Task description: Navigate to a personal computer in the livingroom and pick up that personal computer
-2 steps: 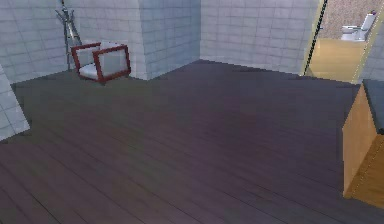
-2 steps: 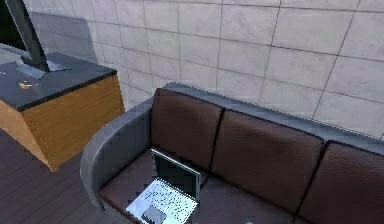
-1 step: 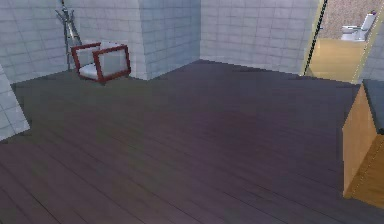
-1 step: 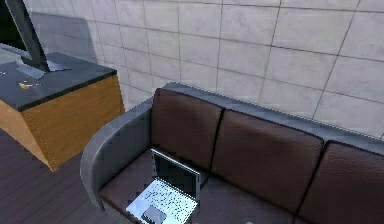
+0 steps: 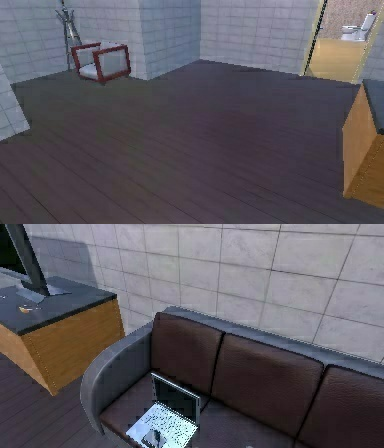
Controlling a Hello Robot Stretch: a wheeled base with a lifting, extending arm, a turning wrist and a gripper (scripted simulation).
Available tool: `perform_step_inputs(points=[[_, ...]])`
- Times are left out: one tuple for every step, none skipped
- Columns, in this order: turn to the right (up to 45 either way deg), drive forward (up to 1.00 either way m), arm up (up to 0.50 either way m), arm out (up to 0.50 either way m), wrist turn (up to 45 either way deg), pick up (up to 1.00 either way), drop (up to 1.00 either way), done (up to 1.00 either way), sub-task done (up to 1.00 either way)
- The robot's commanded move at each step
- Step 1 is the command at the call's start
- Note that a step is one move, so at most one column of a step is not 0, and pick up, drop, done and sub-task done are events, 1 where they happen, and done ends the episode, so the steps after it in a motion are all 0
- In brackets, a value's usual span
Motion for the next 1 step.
perform_step_inputs(points=[[0.0,0.0,0.0,0.0,24.0,0.0,0.0,0.0,0.0]])
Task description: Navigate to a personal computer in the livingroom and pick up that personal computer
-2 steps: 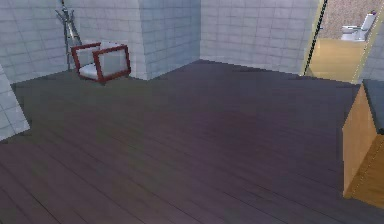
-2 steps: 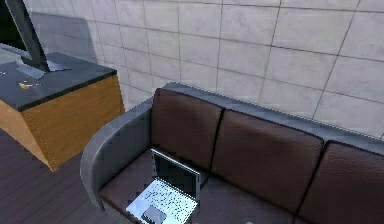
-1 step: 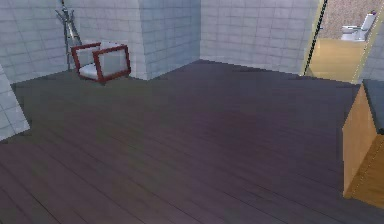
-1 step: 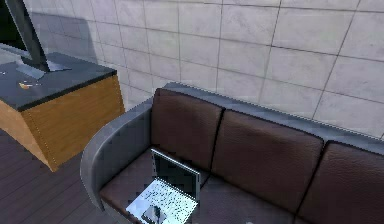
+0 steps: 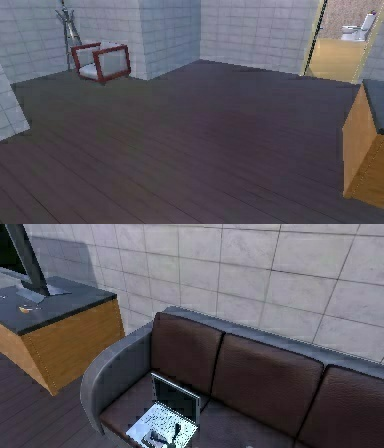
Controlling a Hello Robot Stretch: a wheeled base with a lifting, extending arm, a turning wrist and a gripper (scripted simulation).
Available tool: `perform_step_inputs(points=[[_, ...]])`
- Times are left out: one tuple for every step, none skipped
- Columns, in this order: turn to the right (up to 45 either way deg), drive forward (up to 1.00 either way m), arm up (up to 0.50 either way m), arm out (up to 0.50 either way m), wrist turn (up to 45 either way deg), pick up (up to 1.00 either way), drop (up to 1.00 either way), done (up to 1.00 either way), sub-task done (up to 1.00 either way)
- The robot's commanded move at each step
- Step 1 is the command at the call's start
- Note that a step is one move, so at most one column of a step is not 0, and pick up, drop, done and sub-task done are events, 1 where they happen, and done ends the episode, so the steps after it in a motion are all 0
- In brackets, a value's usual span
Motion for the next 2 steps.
perform_step_inputs(points=[[0.0,0.0,-0.3,0.0,0.0,0.0,0.0,0.0,0.0],[0.0,0.0,0.0,0.0,0.0,1.0,0.0,0.0,0.0]])
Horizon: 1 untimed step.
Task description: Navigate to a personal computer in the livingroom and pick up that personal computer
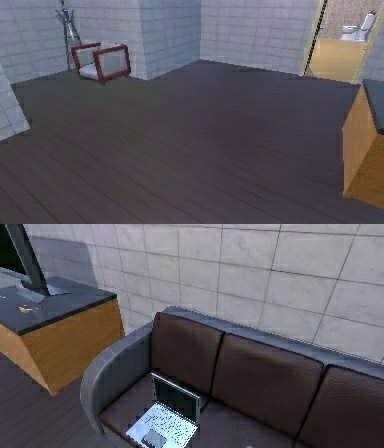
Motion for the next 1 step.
perform_step_inputs(points=[[0.0,0.0,0.1,0.0,0.0,0.0,0.0,0.0,0.0]])
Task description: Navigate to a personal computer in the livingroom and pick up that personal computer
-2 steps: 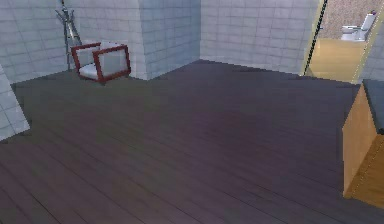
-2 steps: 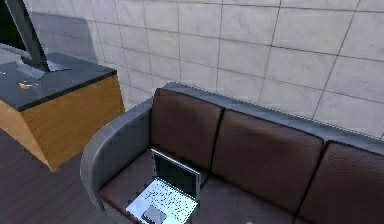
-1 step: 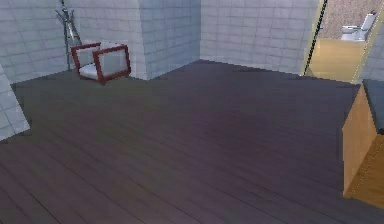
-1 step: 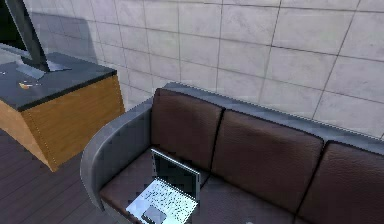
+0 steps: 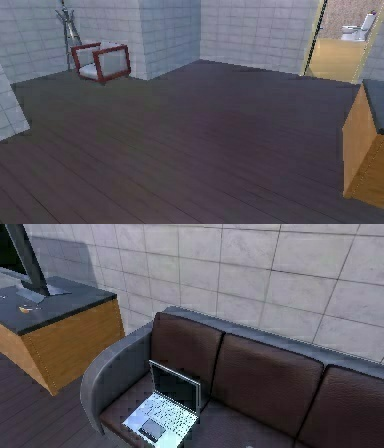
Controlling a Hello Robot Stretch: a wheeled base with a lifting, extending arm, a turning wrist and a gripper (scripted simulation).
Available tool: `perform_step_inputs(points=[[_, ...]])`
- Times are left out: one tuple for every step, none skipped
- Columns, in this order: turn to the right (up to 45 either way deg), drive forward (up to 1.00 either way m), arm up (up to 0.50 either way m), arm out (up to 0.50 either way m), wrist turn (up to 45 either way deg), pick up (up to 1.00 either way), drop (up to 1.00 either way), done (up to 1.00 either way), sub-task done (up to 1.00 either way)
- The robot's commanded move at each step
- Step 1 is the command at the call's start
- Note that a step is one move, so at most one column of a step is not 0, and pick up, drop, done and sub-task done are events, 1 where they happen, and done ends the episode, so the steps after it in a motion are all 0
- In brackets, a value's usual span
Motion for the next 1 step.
perform_step_inputs(points=[[0.0,0.0,0.0,0.0,0.0,0.0,0.0,1.0,0.0]])
